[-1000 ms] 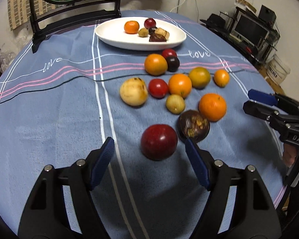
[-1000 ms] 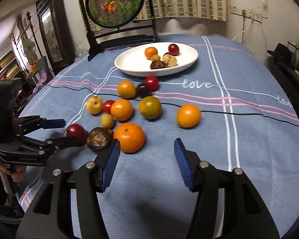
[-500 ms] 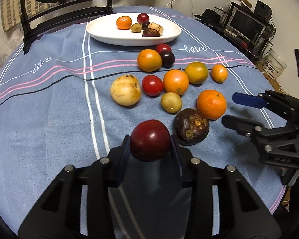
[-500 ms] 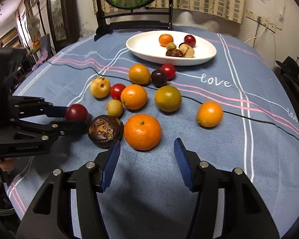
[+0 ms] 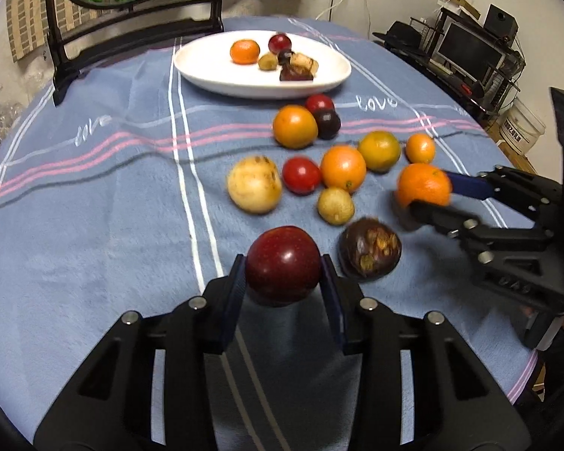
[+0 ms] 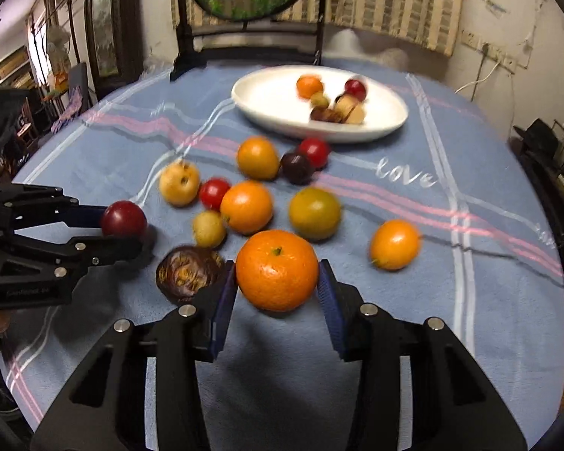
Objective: Organize fruits
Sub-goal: 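Grasp a dark red plum with the left gripper while the right gripper grasps a tangerine, then lower both fruits onto the white plate and open both grippers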
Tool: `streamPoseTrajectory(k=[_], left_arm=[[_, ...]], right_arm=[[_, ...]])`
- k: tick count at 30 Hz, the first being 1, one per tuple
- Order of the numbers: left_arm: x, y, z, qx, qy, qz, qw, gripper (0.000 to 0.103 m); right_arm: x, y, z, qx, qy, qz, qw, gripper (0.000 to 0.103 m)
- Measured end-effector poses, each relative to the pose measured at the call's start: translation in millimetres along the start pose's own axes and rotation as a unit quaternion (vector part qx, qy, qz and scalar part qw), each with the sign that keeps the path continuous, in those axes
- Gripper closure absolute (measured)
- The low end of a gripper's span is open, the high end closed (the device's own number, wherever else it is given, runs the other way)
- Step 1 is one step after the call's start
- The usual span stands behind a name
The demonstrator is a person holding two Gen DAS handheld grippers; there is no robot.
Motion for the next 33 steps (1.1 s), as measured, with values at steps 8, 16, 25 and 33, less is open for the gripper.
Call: streamPoseTrajectory(k=[8,16,25,33], left_arm=[[63,8,-22,0.005,0.058,0.004,0.9983,0.063],[140,6,7,0.013,0.082,-0.018,0.9964,0.063],[169,-11,70,0.033,0.047,-0.04,0.9976,0.063],[174,-17,89,0.038,0.04,-0.043,0.9975,0.063]], right_arm=[[47,40,-39,-0.051,0.095,0.024,0.994,0.059],[97,61,3,-0.05,0.099,0.021,0.994,0.059],[114,68,69,-0.053,0.05,0.001,0.997,0.06],[115,65,92,-0.05,0.031,-0.005,0.998,0.06]])
Point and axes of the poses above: each gripper's, at about its wrist camera, not at the fingertips, and z roughly the way its jaws point, y to its right, x to its top, the point moved 5 cm from there along z, roughly the way its jaws point, and after that the axes turned 11 degrees about -z, right-handed, at the moved point
